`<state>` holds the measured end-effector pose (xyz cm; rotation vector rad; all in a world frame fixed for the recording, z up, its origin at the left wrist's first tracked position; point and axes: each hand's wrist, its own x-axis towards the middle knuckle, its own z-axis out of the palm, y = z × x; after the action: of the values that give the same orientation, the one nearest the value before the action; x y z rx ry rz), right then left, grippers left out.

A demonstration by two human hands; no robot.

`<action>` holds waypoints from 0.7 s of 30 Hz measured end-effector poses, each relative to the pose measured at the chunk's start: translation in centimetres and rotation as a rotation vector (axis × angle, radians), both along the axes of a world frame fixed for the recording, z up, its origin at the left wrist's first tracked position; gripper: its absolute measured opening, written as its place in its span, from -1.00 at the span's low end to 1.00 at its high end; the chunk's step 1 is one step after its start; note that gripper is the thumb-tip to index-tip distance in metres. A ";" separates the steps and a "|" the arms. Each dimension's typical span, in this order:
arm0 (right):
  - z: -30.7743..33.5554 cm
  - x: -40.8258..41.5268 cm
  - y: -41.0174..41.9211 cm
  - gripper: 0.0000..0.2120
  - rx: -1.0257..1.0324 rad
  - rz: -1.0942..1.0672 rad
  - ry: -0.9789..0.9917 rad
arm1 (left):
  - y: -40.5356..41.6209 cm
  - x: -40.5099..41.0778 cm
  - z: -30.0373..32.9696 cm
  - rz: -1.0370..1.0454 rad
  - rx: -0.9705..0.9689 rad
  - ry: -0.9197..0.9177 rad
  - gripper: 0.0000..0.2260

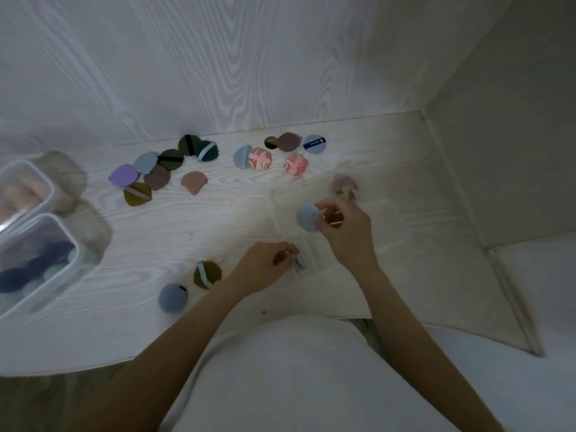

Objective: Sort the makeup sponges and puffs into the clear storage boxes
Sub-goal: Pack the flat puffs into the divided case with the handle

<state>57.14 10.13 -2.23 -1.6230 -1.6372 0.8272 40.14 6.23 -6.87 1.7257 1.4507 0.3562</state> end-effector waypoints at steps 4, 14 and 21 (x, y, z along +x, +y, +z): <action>-2.0 -0.8 -4.8 -0.92 0.081 -0.012 -0.143 | -0.4 -0.4 -0.3 -0.172 0.109 0.086 -0.74; -4.4 -1.6 -6.9 -0.87 0.113 0.005 -0.563 | 0.2 -1.6 -0.8 -0.423 0.573 0.287 -0.78; -4.0 -2.3 -6.7 -0.85 0.148 -0.007 -0.759 | 0.0 -1.6 -1.7 -0.430 0.773 0.351 -0.77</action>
<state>54.85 3.46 -6.19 -1.9577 -2.1201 0.0493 38.54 6.20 -8.55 2.7768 1.1868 0.4241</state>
